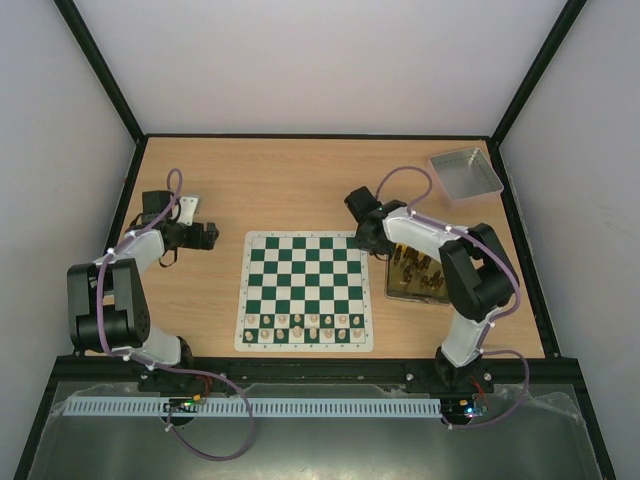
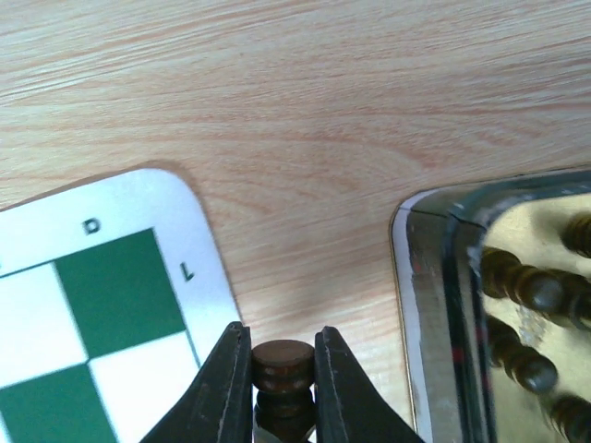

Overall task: Set up the chess pieces on the board
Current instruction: Pick up the chess piece at the center of the board, then place the chess piece at the center of the board.

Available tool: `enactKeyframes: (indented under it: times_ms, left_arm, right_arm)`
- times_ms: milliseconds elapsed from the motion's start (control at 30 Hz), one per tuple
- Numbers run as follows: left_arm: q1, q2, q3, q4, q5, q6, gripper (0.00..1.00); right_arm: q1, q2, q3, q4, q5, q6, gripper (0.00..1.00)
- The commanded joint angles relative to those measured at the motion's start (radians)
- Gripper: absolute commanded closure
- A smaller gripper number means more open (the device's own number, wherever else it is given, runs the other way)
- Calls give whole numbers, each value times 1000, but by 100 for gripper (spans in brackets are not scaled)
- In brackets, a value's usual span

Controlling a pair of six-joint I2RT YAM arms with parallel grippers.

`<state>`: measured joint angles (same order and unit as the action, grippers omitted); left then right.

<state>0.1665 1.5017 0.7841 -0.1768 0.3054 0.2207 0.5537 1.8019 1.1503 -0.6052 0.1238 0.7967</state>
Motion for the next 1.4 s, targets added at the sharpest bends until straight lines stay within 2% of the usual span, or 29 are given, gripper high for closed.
enactKeyframes:
  times_ms: [0, 133, 467, 700, 900, 1033, 1200, 1367]
  left_arm:
    - [-2, 13, -8, -6, 1, 9, 1]
    - [-5, 15, -5, -7, 0, 9, 1]
    - [-12, 26, -3, -9, -14, 9, 1]
    - [-32, 23, -3, -12, 1, 20, 4]
    - [-93, 48, 78, -147, 213, 101, 14]
    - [-149, 108, 204, -289, 362, 176, 22]
    - [-225, 202, 362, -408, 466, 179, 17]
    - [-258, 343, 530, -556, 697, 194, 13]
  right_arm:
    - [2, -78, 35, -99, -48, -37, 93]
    - [1, -114, 50, -121, -143, -56, 93]
    - [2, -127, 21, -49, -512, -59, 92]
    - [2, -124, 39, -34, -599, -76, 92]
    - [5, -125, 78, -40, -643, -96, 92]
    - [8, -125, 92, -21, -651, -75, 92]
    - [17, -94, 130, 29, -627, -5, 91]
    - [39, -57, 153, 132, -619, 97, 92]
